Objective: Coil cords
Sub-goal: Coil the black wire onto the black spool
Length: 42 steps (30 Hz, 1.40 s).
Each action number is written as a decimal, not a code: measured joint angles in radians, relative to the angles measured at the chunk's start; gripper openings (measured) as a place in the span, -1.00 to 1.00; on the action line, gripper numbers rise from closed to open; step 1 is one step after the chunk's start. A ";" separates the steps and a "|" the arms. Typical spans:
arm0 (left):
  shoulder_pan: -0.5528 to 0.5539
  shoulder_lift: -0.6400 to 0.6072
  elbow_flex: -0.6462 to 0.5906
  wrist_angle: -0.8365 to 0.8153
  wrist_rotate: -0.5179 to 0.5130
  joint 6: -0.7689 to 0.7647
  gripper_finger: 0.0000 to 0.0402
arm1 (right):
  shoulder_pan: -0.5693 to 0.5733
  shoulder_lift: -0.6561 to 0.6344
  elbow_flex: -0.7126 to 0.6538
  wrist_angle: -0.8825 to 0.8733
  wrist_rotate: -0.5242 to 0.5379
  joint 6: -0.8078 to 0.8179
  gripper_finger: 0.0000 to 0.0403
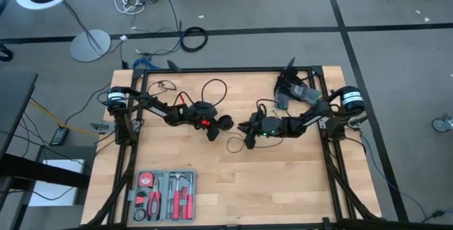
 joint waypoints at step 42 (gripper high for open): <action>0.000 0.000 0.000 0.004 0.003 0.001 -1.00 | -0.115 -0.038 0.134 -0.261 -0.183 -0.127 -0.98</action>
